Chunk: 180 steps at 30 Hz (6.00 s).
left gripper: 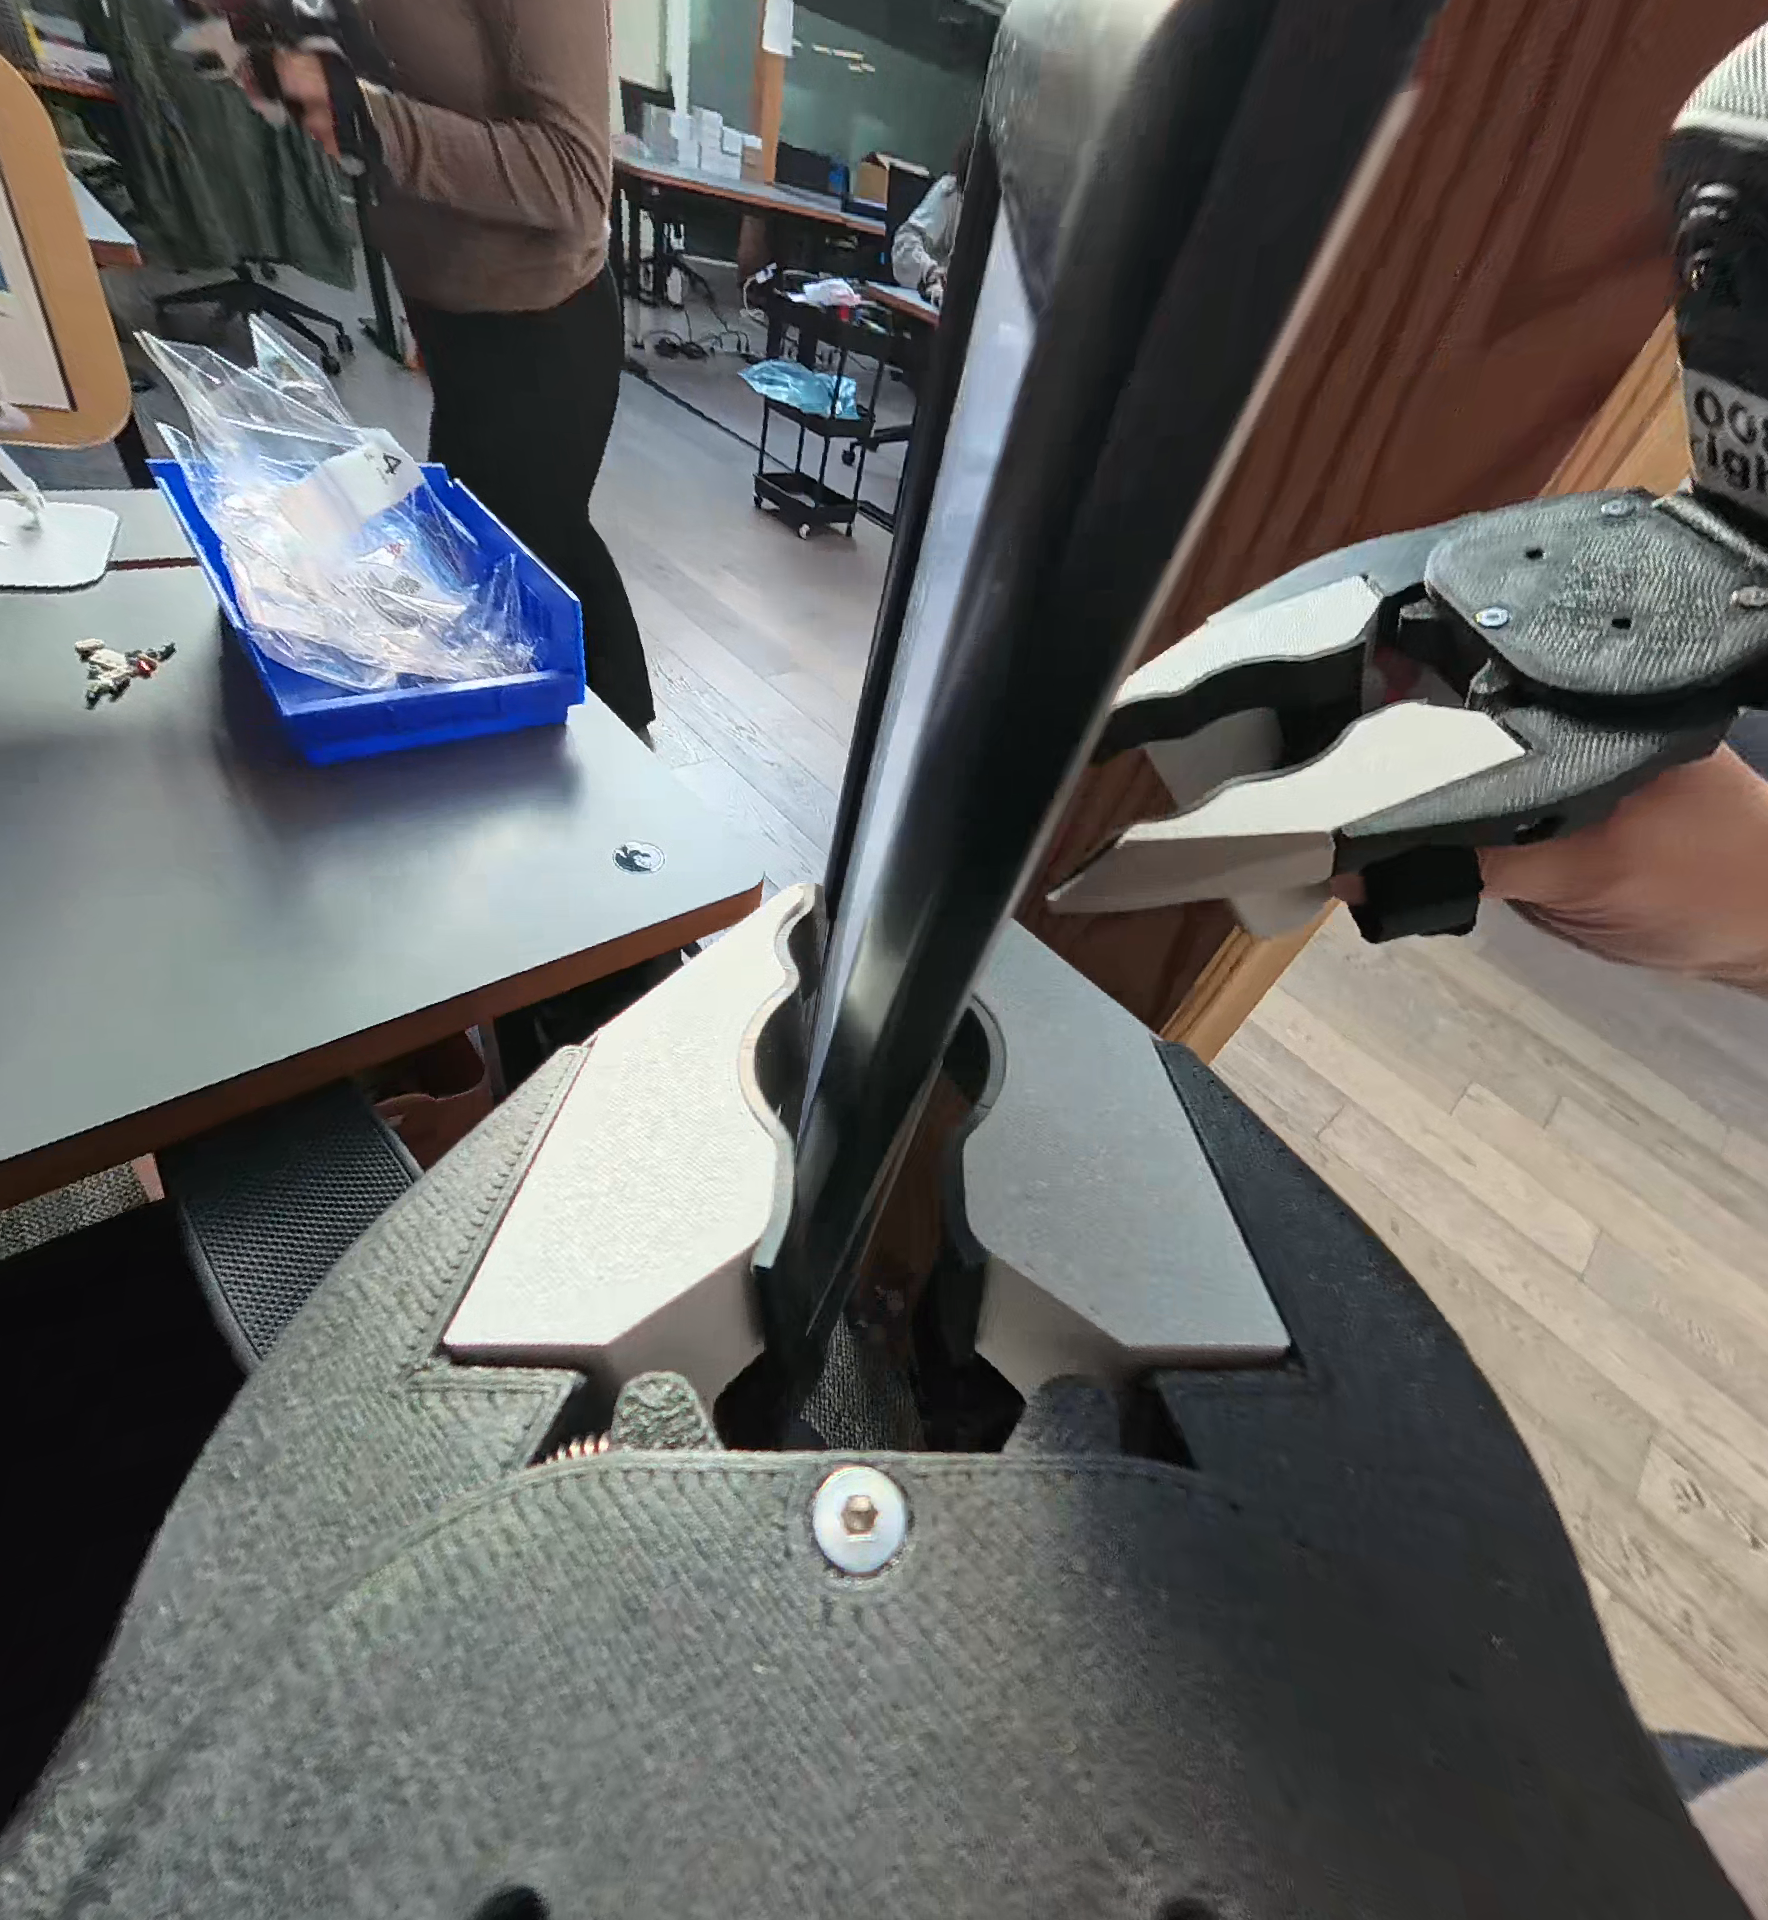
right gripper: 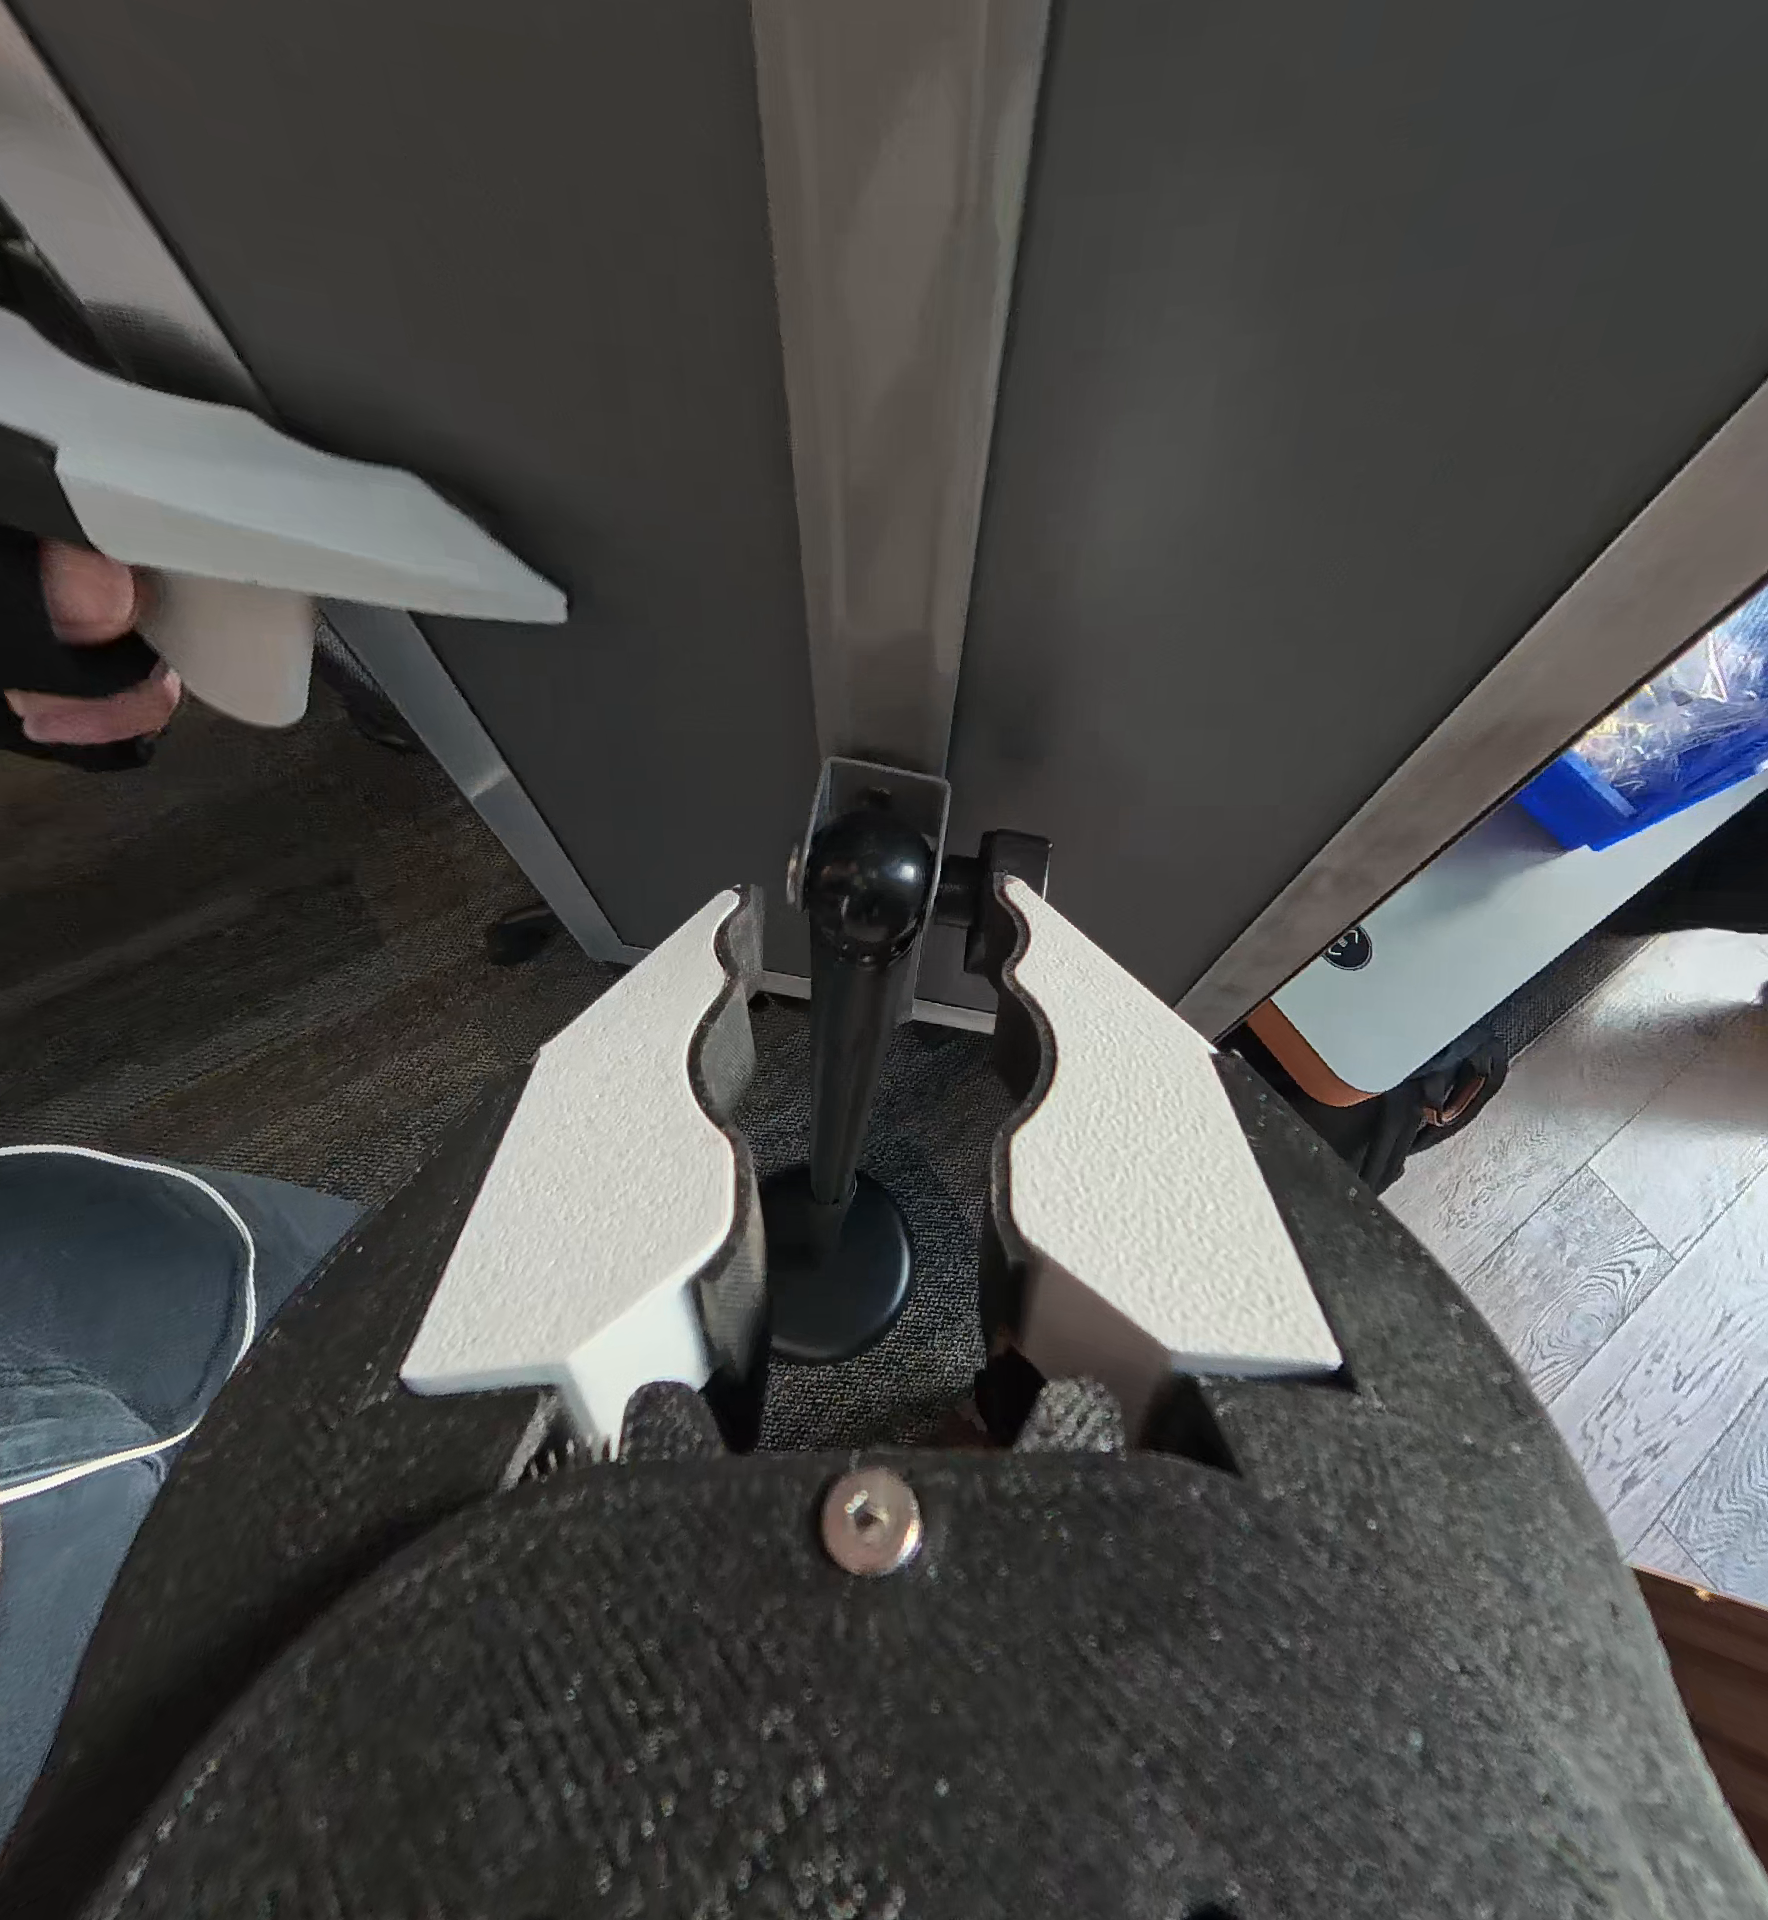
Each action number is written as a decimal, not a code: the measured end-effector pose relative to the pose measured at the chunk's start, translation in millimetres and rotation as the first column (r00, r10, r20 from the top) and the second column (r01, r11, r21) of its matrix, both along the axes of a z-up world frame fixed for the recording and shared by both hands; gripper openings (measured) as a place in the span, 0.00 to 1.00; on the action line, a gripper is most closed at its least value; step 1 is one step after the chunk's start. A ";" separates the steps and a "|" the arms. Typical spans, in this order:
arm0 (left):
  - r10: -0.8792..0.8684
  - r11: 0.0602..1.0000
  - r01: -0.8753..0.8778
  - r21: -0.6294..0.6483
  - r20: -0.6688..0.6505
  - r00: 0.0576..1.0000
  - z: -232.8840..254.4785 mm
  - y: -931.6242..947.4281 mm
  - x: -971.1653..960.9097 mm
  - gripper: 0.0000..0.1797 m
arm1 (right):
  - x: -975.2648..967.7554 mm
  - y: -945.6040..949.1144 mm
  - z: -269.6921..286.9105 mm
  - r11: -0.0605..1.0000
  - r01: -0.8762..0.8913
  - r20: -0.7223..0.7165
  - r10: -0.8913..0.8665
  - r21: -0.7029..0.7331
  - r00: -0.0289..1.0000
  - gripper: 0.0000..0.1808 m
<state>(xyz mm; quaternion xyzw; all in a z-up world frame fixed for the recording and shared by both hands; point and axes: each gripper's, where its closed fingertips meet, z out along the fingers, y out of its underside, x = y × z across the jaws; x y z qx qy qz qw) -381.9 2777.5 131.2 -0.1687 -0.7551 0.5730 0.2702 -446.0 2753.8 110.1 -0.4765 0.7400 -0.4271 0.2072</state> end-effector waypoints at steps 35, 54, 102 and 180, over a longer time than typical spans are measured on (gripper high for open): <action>-0.480 0.860 0.490 -0.139 0.102 0.871 64.3 177.5 -305.7 0.26 | -456.5 261.4 56.0 0.523 0.844 0.242 -0.808 -0.123 0.536 0.32; -0.692 0.720 0.694 0.026 0.106 0.714 25.9 109.3 -791.5 0.35 | -846.1 222.1 98.6 0.486 0.863 0.226 -0.833 -0.136 0.505 0.43; 0.288 0.951 -0.261 -0.168 0.166 0.943 144.6 -980.0 -720.4 0.31 | -995.9 -1015.8 156.8 0.840 0.403 0.326 -0.291 -0.363 0.900 0.39; 0.346 0.929 -0.321 -0.185 0.127 0.930 195.2 -2957.6 -525.4 0.28 | -821.8 -3000.0 153.8 0.884 0.446 0.356 -0.375 -0.141 0.856 0.24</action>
